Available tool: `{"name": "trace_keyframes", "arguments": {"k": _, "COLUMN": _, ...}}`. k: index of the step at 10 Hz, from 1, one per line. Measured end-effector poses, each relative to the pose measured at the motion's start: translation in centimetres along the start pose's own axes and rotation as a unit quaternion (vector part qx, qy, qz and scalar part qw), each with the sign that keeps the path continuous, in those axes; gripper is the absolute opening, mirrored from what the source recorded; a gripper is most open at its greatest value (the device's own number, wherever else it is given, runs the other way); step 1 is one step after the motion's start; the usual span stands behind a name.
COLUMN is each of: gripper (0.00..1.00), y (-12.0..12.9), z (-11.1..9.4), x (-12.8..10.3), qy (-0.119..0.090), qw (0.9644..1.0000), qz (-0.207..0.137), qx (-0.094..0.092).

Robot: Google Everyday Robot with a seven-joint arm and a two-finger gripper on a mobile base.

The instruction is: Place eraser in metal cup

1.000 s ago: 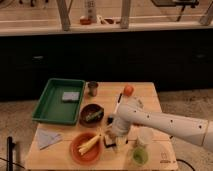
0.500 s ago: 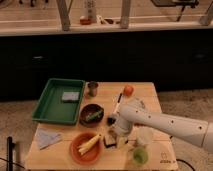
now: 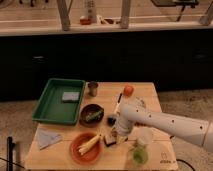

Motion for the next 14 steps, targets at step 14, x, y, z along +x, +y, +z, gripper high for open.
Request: {"name": "trace_keyframes", "arguments": {"k": 14, "gripper": 0.00, "y": 0.2, "z": -5.3, "x": 0.4, "qy": 0.025, "qw": 0.9938, "qz": -0.100, "qx": 0.043}}
